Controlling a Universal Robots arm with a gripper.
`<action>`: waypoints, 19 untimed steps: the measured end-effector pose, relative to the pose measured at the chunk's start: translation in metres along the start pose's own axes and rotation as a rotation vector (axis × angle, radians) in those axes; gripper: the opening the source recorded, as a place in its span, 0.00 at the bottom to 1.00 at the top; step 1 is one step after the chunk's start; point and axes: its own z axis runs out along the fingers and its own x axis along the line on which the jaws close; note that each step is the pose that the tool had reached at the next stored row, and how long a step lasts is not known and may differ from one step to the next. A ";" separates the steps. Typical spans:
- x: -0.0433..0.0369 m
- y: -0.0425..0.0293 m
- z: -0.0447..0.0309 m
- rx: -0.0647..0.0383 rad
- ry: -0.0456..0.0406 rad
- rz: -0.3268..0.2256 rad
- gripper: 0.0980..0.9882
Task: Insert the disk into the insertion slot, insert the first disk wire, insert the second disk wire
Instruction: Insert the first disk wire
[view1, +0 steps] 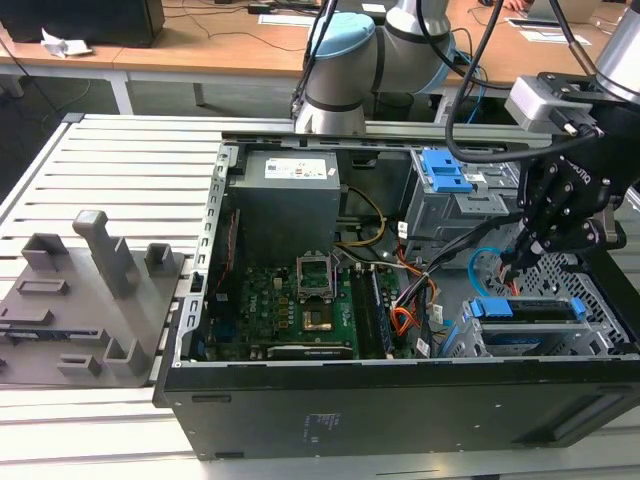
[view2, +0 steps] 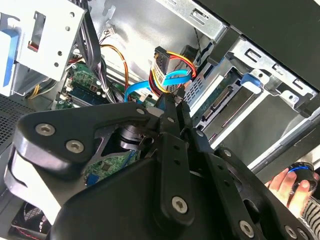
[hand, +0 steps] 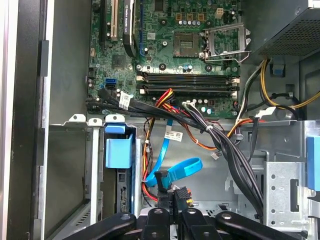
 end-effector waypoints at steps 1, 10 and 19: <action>0.0000 0.0000 0.0000 0.000 0.0000 0.000 0.07; 0.0068 -0.0086 -0.0003 0.000 0.0000 0.000 0.07; 0.0229 -0.0086 0.0000 0.000 0.0000 0.000 0.07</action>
